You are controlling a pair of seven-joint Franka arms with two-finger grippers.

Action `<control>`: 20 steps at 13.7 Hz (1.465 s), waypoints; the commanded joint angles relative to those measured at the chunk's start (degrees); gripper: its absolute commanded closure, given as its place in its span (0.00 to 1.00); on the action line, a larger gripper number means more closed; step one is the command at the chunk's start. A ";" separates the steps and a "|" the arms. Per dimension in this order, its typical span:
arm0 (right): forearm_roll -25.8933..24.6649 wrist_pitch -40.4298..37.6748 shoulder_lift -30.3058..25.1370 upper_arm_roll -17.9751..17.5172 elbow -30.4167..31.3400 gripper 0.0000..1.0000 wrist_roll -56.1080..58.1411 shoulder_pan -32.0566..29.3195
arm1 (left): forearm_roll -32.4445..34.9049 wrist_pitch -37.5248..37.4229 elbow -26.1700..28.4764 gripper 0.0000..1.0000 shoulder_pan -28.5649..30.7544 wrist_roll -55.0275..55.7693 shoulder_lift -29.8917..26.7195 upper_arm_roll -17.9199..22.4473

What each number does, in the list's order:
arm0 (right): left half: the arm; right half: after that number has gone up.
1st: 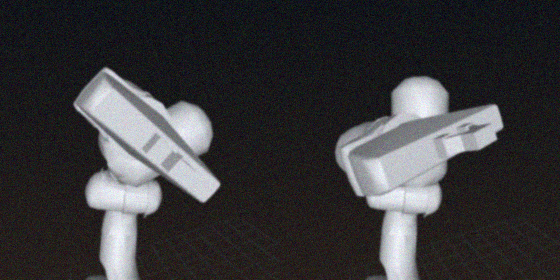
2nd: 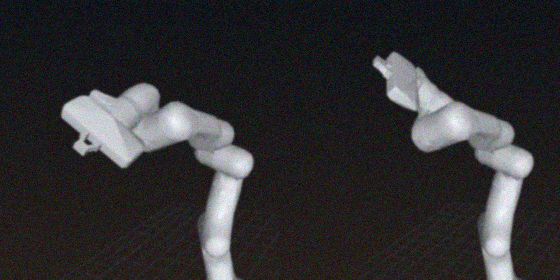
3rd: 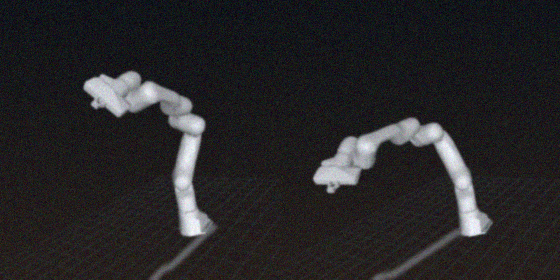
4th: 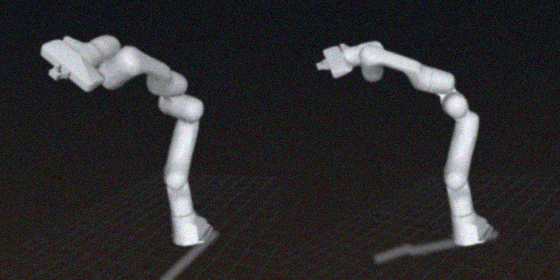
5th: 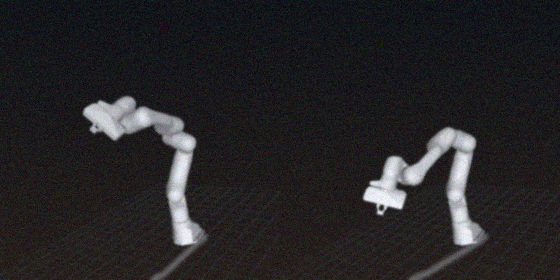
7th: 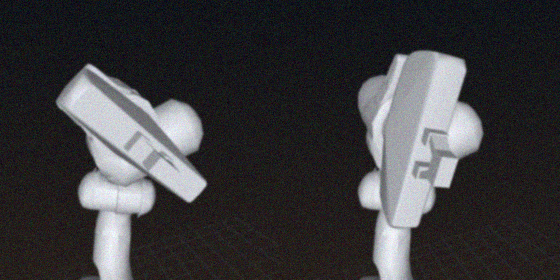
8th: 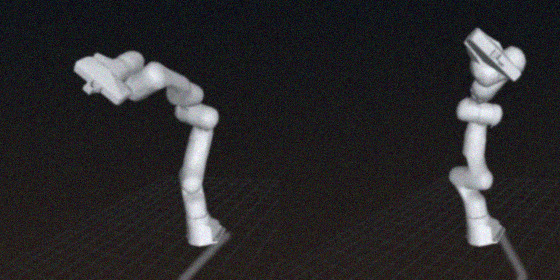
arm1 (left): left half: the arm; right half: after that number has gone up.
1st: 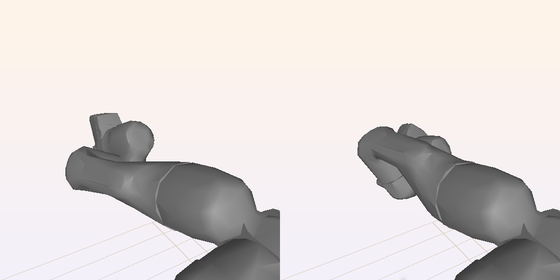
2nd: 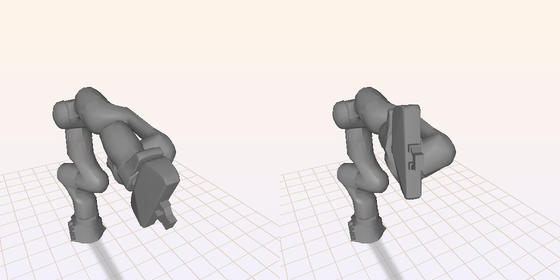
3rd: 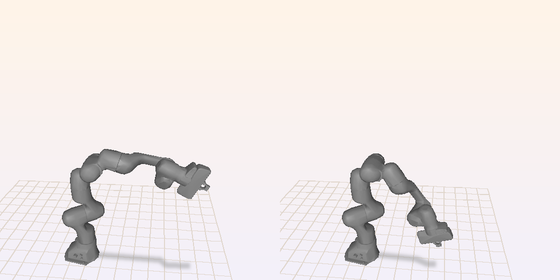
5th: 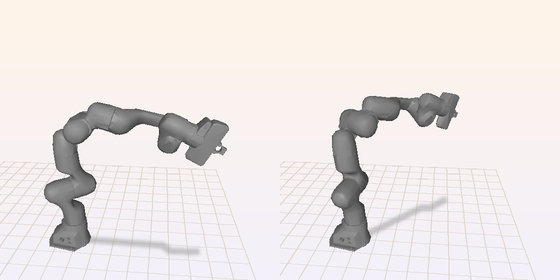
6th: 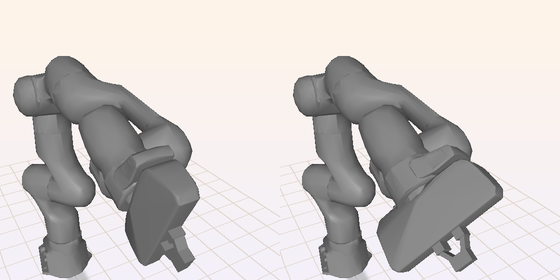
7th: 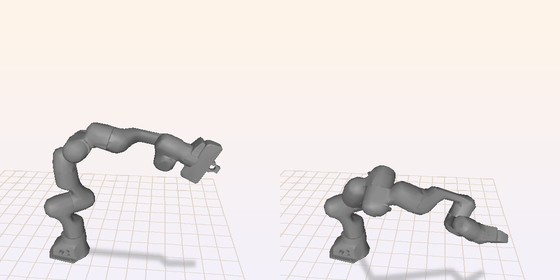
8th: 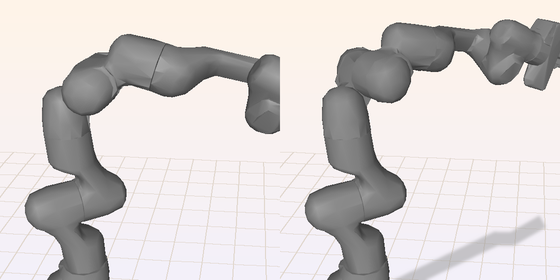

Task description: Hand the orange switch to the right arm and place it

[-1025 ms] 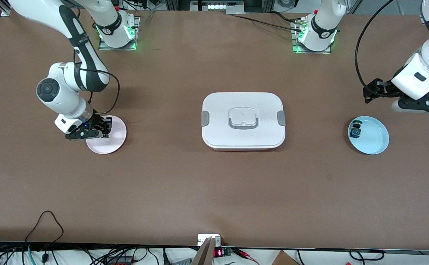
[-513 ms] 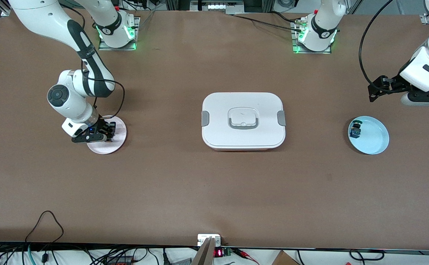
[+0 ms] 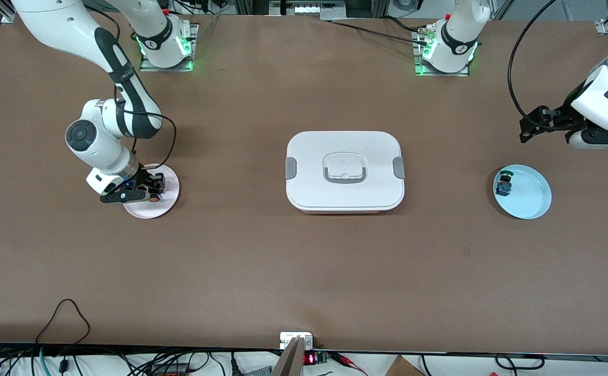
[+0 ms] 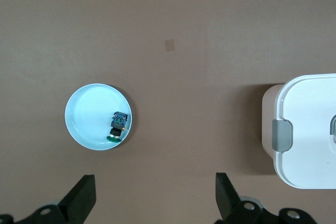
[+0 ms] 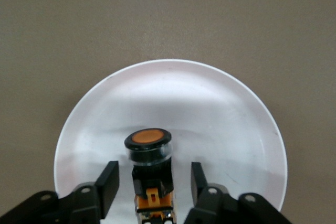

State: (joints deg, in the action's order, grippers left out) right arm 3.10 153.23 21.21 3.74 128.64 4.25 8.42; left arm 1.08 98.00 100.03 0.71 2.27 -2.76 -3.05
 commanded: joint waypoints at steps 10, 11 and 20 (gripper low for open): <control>-0.63 -44.30 -18.90 0.21 -21.22 0.00 2.25 -0.07 | 2.24 -2.46 -3.79 0.00 1.22 0.10 2.24 -0.64; -0.63 -47.21 -20.23 0.04 -22.80 0.00 2.25 0.11 | 2.69 -2.46 -4.05 0.00 1.13 0.10 2.32 -0.82; -0.55 -57.78 -18.39 0.12 -36.71 0.00 3.21 -0.07 | 2.87 -3.34 -4.58 0.00 0.52 -0.07 2.41 -0.99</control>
State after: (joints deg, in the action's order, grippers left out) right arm 3.07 96.22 1.21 4.04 93.93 7.53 8.47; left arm 2.43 96.23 97.70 1.35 2.25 -1.53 -3.70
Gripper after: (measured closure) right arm 0.000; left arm 0.000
